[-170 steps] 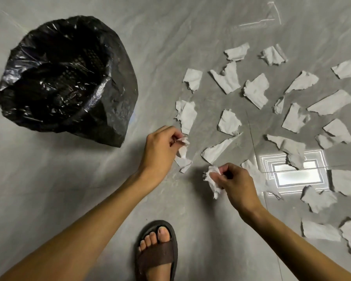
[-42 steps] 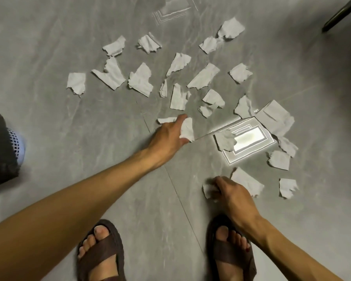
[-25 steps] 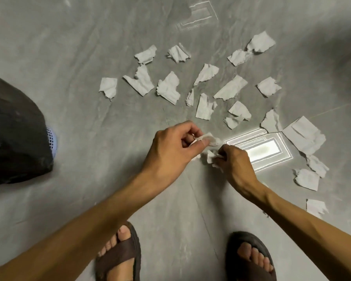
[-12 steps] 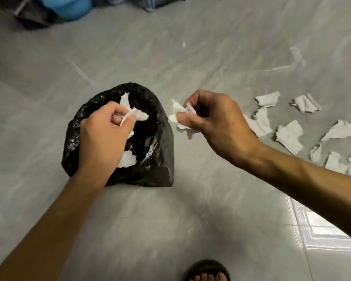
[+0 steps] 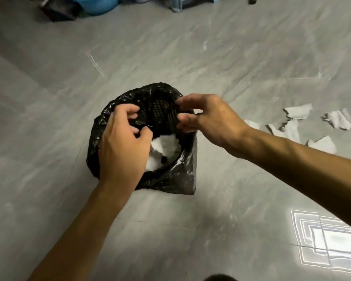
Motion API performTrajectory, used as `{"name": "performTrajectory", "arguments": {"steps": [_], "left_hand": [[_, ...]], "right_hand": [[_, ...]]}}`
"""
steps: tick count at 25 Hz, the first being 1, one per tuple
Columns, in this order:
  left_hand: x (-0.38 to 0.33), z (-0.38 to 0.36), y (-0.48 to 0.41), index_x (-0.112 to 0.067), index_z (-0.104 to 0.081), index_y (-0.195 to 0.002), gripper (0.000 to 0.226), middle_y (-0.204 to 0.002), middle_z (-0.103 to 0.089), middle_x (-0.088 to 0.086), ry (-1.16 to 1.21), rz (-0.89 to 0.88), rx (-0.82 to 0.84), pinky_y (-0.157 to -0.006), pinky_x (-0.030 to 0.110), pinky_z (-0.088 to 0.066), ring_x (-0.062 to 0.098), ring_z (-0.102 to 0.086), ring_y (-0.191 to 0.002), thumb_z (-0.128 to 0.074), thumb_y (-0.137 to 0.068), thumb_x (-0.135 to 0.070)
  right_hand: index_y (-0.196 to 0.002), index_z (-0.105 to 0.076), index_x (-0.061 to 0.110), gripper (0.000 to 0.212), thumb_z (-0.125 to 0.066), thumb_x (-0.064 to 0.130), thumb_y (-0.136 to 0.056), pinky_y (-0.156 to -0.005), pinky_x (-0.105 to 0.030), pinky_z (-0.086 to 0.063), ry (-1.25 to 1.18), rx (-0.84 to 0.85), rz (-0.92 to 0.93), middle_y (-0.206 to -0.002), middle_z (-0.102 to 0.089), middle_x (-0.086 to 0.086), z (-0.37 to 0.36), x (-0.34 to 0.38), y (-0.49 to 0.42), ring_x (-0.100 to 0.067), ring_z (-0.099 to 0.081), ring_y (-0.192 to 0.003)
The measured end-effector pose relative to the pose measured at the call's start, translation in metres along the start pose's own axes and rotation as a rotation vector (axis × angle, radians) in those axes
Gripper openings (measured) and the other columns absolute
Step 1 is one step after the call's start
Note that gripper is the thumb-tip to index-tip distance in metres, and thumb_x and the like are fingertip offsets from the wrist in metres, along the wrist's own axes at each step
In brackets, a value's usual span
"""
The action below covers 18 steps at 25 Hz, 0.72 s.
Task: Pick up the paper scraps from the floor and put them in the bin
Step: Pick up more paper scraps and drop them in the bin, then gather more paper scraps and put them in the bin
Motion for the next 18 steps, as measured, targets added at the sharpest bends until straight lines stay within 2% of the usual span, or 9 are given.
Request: {"name": "performTrajectory", "arguments": {"steps": [2,4,6,8,10,13,16,18], "left_hand": [[-0.034,-0.014,0.007,-0.023,-0.056,-0.117,0.034,-0.112,-0.060,-0.006,0.086,-0.100,0.040,-0.076,0.032,-0.049,0.012,-0.059,-0.082,-0.063,-0.085,-0.014],[-0.071,-0.041,0.021,-0.023,-0.057,-0.117,0.034,-0.113,-0.059,-0.007,0.181,-0.192,0.151,-0.076,0.027,-0.049,0.009,-0.059,-0.087,-0.065,-0.085,-0.015],[-0.108,-0.079,0.036,-0.023,-0.057,-0.117,0.034,-0.115,-0.058,-0.008,0.215,-0.281,0.303,-0.077,0.024,-0.048,0.008,-0.058,-0.092,-0.065,-0.084,-0.018],[-0.132,-0.124,0.047,-0.024,-0.057,-0.117,0.034,-0.117,-0.058,-0.006,0.183,-0.329,0.455,-0.080,0.027,-0.048,0.012,-0.059,-0.097,-0.065,-0.084,-0.020],[-0.141,-0.173,0.051,-0.024,-0.056,-0.120,0.037,-0.121,-0.057,-0.002,0.115,-0.308,0.591,-0.084,0.030,-0.047,0.018,-0.059,-0.103,-0.064,-0.084,-0.021],[-0.141,-0.246,0.049,-0.023,-0.050,-0.130,0.048,-0.133,-0.052,0.005,-0.072,-0.290,0.711,-0.086,0.028,-0.041,0.026,-0.055,-0.114,-0.063,-0.084,-0.022],[-0.124,-0.304,0.034,-0.024,-0.038,-0.142,0.061,-0.146,-0.038,0.005,-0.268,-0.288,0.760,-0.098,0.039,-0.043,0.032,-0.045,-0.125,-0.062,-0.085,-0.027],[-0.106,-0.333,0.028,-0.027,-0.033,-0.145,0.065,-0.150,-0.032,0.005,-0.415,-0.286,0.796,-0.102,0.043,-0.041,0.035,-0.041,-0.127,-0.061,-0.087,-0.033]], "right_hand": [[-0.110,-0.070,0.017,0.022,-0.061,0.007,-0.092,-0.064,-0.018,-0.055,0.066,-0.144,0.014,-0.099,-0.071,0.004,0.043,-0.022,0.021,-0.007,-0.072,-0.070],[-0.100,-0.071,0.022,0.017,-0.063,0.010,-0.089,-0.062,-0.025,-0.052,0.214,-0.309,-0.080,-0.093,-0.072,0.004,0.102,-0.064,0.055,-0.010,-0.069,-0.071],[-0.104,-0.070,0.023,0.019,-0.068,0.016,-0.087,-0.073,-0.033,-0.051,0.507,-0.438,-0.237,-0.105,-0.071,-0.002,0.161,-0.114,0.097,-0.020,-0.068,-0.082],[-0.117,-0.065,0.021,0.032,-0.070,0.022,-0.086,-0.080,-0.039,-0.051,0.774,-0.481,-0.400,-0.120,-0.064,-0.011,0.203,-0.162,0.138,-0.030,-0.064,-0.096],[-0.126,-0.059,0.018,0.042,-0.070,0.023,-0.086,-0.082,-0.043,-0.051,0.906,-0.481,-0.511,-0.127,-0.058,-0.017,0.226,-0.202,0.166,-0.036,-0.057,-0.108],[-0.127,-0.057,0.011,0.036,-0.059,0.012,-0.092,-0.079,-0.044,-0.052,0.929,-0.435,-0.510,-0.124,-0.056,-0.020,0.233,-0.245,0.187,-0.038,-0.053,-0.108],[-0.118,-0.060,0.006,0.025,-0.050,0.006,-0.095,-0.078,-0.043,-0.052,0.845,-0.458,-0.436,-0.113,-0.057,-0.019,0.229,-0.257,0.191,-0.033,-0.054,-0.097],[-0.118,-0.061,0.008,0.027,-0.054,0.006,-0.092,-0.081,-0.044,-0.052,0.855,-0.512,-0.380,-0.116,-0.058,-0.018,0.233,-0.254,0.196,-0.033,-0.055,-0.099]]}}
Point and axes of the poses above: each hand's wrist, its own y-axis away from the middle knuckle, its own z-axis out of the back of the hand, x = y × z, the point moved 5 cm from there along -y, towards the middle knuckle
